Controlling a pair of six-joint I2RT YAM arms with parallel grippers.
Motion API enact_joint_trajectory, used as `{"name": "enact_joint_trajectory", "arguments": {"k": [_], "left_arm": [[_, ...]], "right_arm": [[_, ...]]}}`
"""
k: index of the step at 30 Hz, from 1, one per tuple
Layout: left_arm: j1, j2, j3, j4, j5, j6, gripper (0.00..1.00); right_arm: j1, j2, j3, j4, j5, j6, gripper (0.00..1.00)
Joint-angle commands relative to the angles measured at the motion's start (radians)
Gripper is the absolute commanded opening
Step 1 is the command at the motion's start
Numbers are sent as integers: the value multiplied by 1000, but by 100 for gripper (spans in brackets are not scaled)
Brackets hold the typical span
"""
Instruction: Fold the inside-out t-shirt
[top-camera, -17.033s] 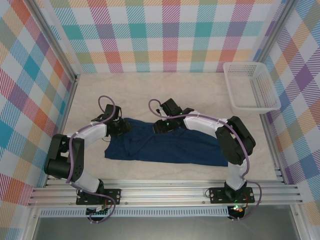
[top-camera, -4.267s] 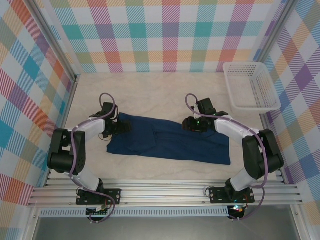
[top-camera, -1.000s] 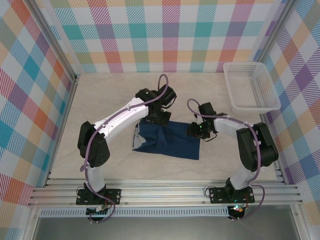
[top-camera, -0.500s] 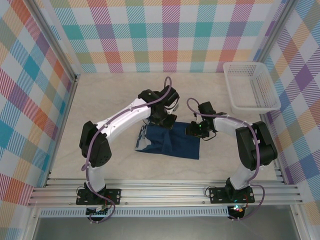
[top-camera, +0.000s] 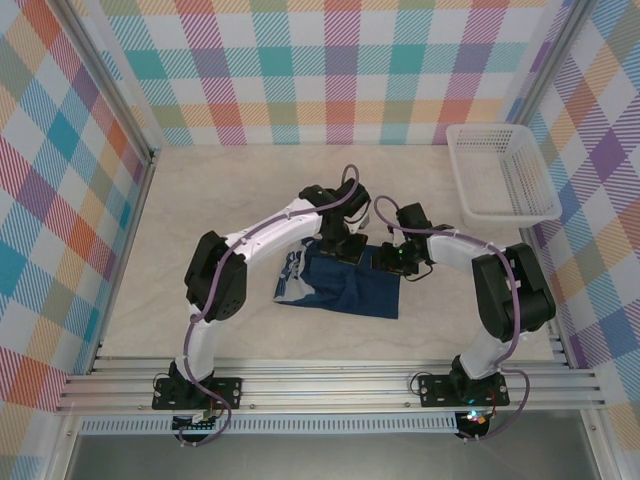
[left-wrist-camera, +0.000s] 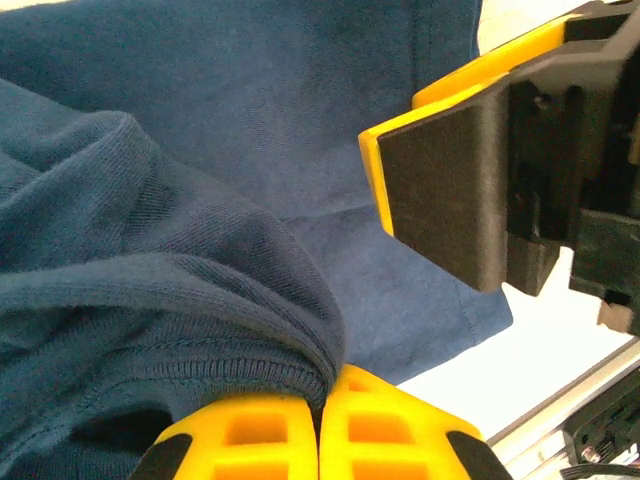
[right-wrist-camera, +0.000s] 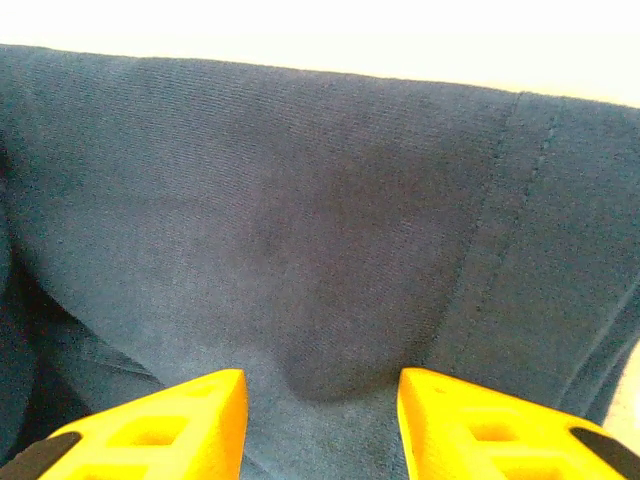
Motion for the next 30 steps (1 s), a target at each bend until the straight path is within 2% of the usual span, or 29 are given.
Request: {"name": "enact_joint_trajectory", "arguments": {"k": [1, 4, 9, 13, 19, 24, 26, 30], "left_arm": [[-16, 31, 12, 52, 50, -46, 3], [-21, 45, -11, 120, 81, -94, 12], [-46, 66, -22, 205, 143, -143, 39], [-56, 52, -23, 243, 210, -150, 51], [-41, -54, -77, 279, 258, -63, 71], [3, -187, -224, 369, 299, -17, 90], [16, -227, -257, 380, 309, 6, 94], [57, -317, -342, 388, 274, 27, 94]], "right_arm": [[-14, -78, -17, -29, 14, 23, 45], [-33, -137, -40, -49, 56, 33, 45], [-66, -239, -100, -72, 143, 48, 45], [-72, -316, -141, -82, 210, 66, 45], [-75, -429, -194, -82, 282, 100, 46], [-75, -544, -244, -59, 305, 111, 47], [-73, -569, -254, -49, 302, 108, 48], [-64, -572, -254, -28, 260, 89, 49]]}}
